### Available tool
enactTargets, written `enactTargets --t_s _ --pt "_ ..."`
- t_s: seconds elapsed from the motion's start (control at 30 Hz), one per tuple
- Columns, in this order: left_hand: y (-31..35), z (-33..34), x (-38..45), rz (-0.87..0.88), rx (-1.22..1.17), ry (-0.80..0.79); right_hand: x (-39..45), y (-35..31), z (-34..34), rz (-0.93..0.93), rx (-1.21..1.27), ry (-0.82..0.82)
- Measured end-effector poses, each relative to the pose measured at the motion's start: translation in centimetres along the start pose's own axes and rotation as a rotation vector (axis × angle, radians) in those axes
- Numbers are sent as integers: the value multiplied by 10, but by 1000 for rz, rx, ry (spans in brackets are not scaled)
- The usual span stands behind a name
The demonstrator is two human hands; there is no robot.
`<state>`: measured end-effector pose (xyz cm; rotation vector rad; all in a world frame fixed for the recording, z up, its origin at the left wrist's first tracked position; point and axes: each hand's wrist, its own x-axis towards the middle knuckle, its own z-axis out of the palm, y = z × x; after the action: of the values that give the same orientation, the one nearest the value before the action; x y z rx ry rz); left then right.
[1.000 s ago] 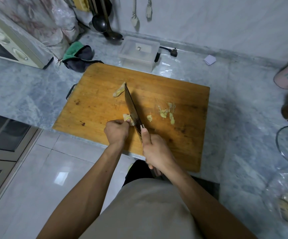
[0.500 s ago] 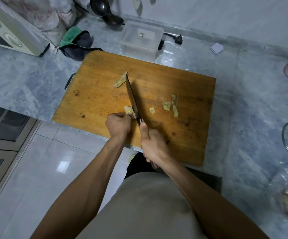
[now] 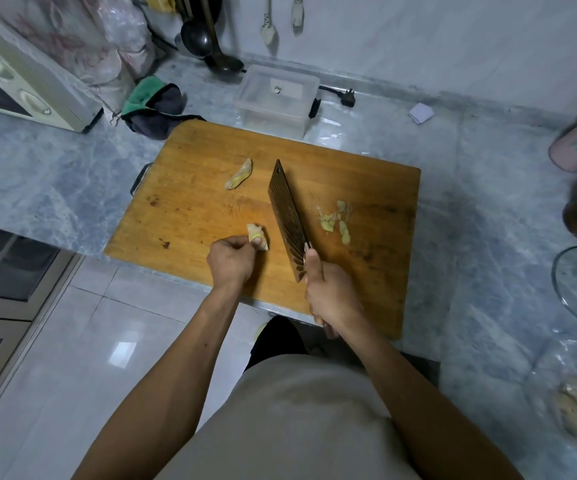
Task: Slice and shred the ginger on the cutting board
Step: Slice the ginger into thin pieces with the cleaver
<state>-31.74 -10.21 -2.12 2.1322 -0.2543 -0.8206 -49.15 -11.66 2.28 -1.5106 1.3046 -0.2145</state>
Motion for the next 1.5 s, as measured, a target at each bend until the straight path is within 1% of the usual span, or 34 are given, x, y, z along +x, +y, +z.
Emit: enactTargets --t_s 0.17,0.33,0.4,0.47,0.6,0.7,0.93,1.17,1.33,1.5 --pt "-2 -6 6 64 56 -93 -4 6 -20 -14 -39 81" --pt "0 -9 12 64 105 -168 -9 3 -25 -30 -54 48" --pt "3 -7 8 91 104 -160 -10 -1 -22 -40 -68 26" --pt "2 -4 3 152 123 -120 -10 -4 -19 -52 -79 6" --pt "0 -1 -11 370 181 0 -8 -2 -20 -38 -67 -21" --pt "-2 2 -15 464 251 15 -8 -2 -24 -20 -41 -44" --pt "1 4 -14 546 368 -44 -9 -3 -31 -46 -47 -72" --pt "2 -7 -8 694 551 -126 -13 -8 -29 -51 -23 -66" --pt "3 -6 -10 754 614 -116 -15 -18 -22 -81 -89 -63" --pt "9 -1 -12 767 647 -90 -15 -20 -23 -36 -11 -64"
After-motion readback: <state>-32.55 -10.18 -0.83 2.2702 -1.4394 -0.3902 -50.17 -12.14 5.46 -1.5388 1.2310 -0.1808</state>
